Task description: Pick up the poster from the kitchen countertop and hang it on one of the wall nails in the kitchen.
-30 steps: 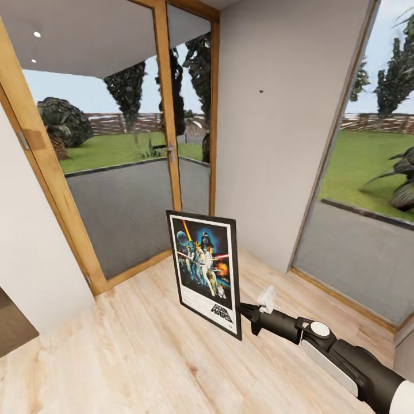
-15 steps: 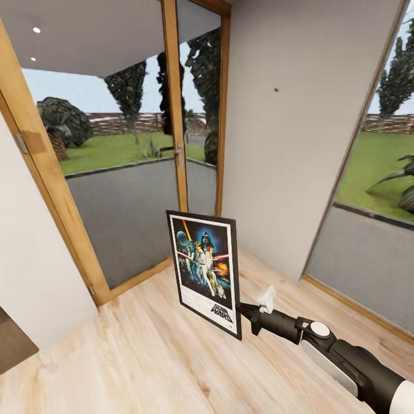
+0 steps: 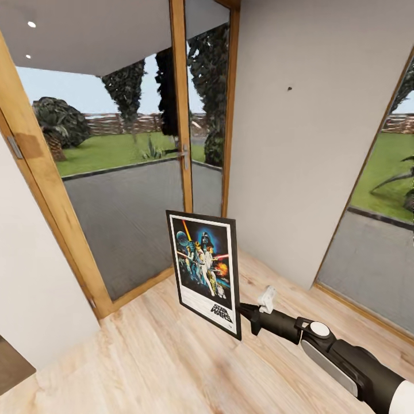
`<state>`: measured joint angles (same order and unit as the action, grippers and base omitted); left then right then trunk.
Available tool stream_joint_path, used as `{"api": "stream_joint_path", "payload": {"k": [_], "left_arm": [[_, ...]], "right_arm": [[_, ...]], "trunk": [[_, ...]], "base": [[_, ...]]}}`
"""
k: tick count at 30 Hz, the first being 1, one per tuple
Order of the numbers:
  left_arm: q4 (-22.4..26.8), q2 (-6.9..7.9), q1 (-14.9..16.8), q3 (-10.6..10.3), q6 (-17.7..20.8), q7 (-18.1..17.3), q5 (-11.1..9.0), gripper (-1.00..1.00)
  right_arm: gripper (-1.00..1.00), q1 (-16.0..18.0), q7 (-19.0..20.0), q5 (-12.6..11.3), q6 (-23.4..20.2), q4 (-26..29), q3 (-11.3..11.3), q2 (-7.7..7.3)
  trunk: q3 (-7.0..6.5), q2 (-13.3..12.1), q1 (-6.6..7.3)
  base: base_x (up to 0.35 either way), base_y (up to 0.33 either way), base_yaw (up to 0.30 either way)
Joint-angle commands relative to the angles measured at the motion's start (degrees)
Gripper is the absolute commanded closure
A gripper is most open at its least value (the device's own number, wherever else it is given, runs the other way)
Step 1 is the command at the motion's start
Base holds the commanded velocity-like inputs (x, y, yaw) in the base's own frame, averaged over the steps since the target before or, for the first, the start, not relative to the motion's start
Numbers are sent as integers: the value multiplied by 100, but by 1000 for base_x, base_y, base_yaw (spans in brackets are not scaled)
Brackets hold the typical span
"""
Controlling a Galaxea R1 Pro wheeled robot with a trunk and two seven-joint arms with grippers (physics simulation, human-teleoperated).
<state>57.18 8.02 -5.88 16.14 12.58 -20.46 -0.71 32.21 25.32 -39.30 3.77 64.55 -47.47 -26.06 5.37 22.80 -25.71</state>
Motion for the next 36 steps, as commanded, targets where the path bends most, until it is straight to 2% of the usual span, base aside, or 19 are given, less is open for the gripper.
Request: {"api": "stream_joint_path", "payload": {"k": [1, 17, 36], "left_arm": [[12, -2, -1, 12, 43, -29, -8, -100], [12, -2, -1, 20, 43, -30, -8, -100], [12, -2, -1, 29, 43, -30, -8, -100]], "right_arm": [[100, 13, 17, -61, 18, -4, -26, -5], [100, 13, 17, -61, 18, -4, -27, -6], [100, 13, 17, -61, 28, -4, -29, -6]], "trunk": [[11, 12, -7], [11, 12, -7], [11, 12, -7]], "base": [[273, 248, -129], [263, 260, -194], [249, 273, -45]]}}
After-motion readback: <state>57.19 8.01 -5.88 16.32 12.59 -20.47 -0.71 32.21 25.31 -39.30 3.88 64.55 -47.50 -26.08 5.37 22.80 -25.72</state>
